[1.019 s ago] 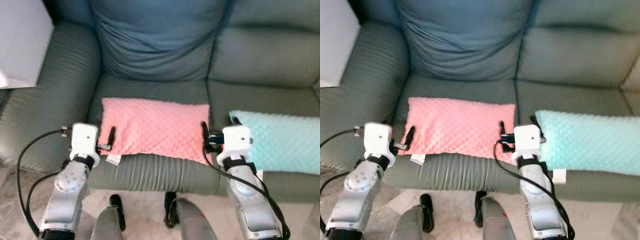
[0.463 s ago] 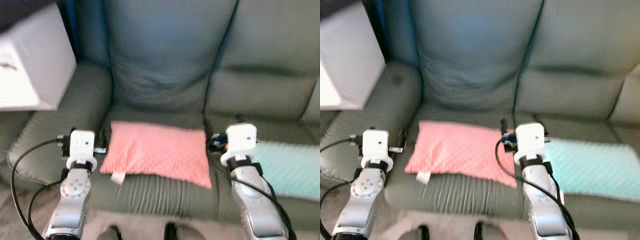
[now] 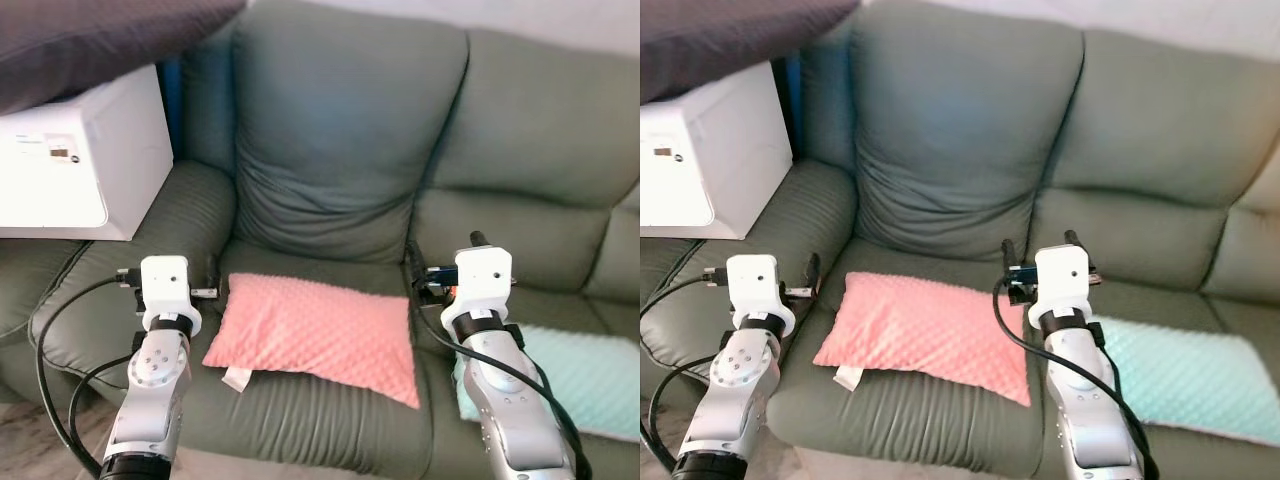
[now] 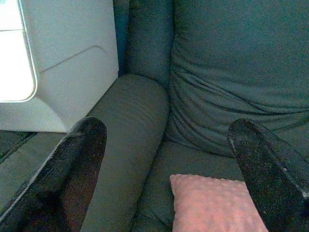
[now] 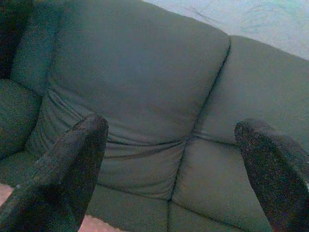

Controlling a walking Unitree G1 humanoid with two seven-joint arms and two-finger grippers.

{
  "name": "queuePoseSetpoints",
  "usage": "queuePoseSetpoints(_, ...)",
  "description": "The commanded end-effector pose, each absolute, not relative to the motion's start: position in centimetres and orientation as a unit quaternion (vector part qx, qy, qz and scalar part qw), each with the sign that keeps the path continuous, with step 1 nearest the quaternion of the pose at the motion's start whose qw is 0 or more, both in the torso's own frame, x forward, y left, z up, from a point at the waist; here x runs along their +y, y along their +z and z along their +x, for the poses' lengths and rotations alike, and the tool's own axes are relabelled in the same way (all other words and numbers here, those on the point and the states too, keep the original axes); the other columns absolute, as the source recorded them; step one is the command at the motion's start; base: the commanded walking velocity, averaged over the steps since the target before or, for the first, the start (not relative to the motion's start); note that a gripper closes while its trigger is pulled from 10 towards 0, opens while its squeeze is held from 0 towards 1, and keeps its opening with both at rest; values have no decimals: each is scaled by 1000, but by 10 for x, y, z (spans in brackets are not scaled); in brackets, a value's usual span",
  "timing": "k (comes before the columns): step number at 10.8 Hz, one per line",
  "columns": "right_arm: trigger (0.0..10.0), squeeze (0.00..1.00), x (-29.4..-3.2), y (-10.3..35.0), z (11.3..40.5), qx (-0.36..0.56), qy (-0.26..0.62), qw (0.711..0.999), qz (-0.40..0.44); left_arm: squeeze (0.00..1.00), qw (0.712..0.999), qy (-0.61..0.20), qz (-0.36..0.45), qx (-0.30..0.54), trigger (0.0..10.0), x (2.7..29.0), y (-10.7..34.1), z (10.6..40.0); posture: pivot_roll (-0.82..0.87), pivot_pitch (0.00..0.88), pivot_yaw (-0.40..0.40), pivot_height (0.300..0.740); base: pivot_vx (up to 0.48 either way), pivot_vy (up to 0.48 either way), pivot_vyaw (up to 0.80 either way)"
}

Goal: Move the pillow to the sofa

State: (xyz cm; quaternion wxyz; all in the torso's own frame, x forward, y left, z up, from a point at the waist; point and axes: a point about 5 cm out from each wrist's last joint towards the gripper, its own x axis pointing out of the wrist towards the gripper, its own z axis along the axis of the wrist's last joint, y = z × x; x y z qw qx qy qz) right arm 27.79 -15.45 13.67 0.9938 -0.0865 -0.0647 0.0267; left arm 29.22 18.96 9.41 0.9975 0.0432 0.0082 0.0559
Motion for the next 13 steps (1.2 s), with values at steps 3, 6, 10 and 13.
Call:
queuePoseSetpoints(3, 10000, 0, -159, 129, 278, -51, 17, 995, -82, 0, 997, 45, 55, 15, 10000, 190, 91, 292, -39, 0, -92, 740, 0, 0, 0)
queuePoseSetpoints(6, 10000, 0, -167, 132, 278, -68, -22, 994, -80, 0, 996, 44, 77, -4, 10000, 196, 101, 304, -56, 0, -62, 740, 0, 0, 0)
queuePoseSetpoints(10, 10000, 0, -161, 139, 294, -96, -42, 992, -70, 0, 996, 35, 77, -27, 10000, 198, 114, 322, -62, 0, -26, 740, 0, 0, 0)
queuePoseSetpoints(13, 10000, 0, -161, 144, 302, -109, -37, 991, -71, 0, 996, 21, 74, -42, 10000, 192, 119, 326, -55, 0, -40, 740, 0, 0, 0)
